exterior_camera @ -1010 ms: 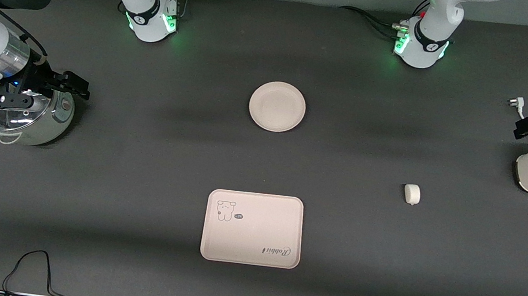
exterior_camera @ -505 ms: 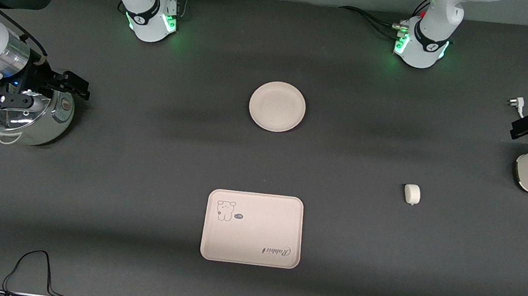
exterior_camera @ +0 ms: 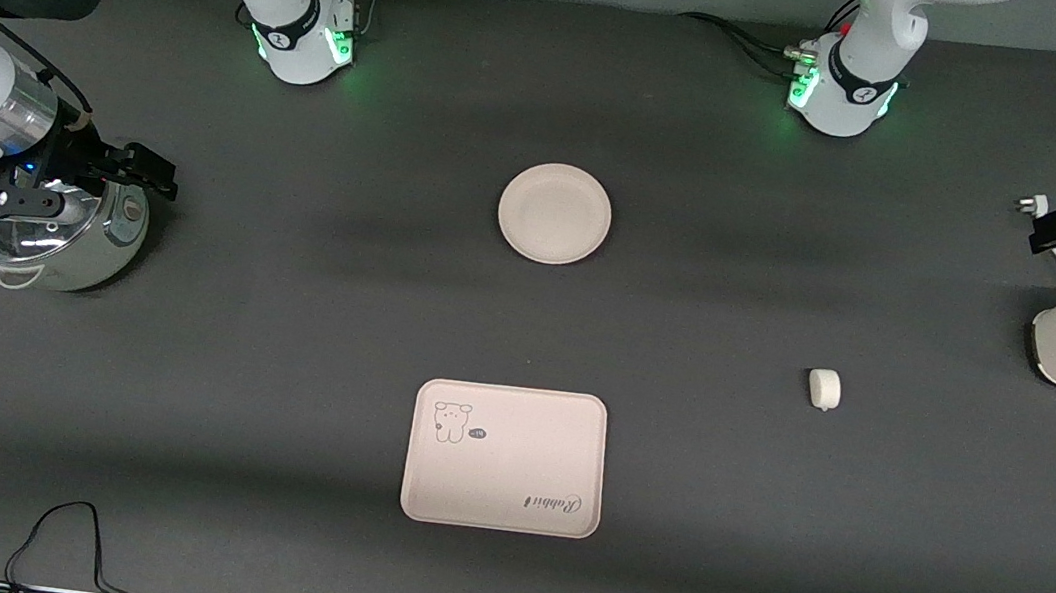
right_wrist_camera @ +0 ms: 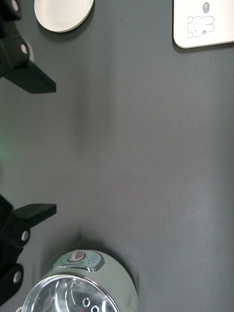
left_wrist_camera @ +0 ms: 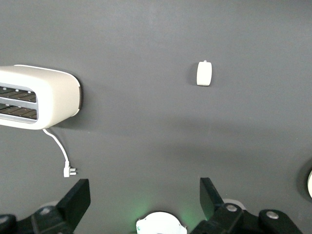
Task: Place bun in plate and plate on tray
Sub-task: 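Move the left gripper toward the small white bun, then lower the left gripper over the white bun and close on it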
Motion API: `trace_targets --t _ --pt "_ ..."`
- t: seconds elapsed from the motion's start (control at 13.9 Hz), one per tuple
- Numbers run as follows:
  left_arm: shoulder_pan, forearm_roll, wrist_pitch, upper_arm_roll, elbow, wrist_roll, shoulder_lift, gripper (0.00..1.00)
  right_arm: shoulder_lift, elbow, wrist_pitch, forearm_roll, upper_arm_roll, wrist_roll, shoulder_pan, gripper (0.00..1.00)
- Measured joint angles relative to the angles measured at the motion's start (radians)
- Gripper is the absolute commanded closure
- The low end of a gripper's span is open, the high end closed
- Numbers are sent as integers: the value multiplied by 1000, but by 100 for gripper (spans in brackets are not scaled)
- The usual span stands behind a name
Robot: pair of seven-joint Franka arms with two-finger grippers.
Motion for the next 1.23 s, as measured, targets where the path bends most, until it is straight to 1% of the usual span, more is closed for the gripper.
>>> trace_targets --t 0.22,0.43,0.58,0.79,1.08,1.23 --pt "1 1 81 23 1 6 61 0 0 0 0 0 -1 0 0 0" --pt "-1 2 213 22 1 8 121 0 0 -1 0 0 -1 0 0 0" --pt "-2 2 289 20 2 8 186 0 0 -1 0 0 -1 0 0 0" --pt "-4 1 365 20 11 7 287 0 0 -2 -1 2 1 0 6 0" --pt "-27 -7 382 17 92 -41 402 0 -1 -26 14 56 6 82 88 0" --pt "-52 -12 383 -6 128 -106 470 0 -2 -40 35 62 14 113 127 0"
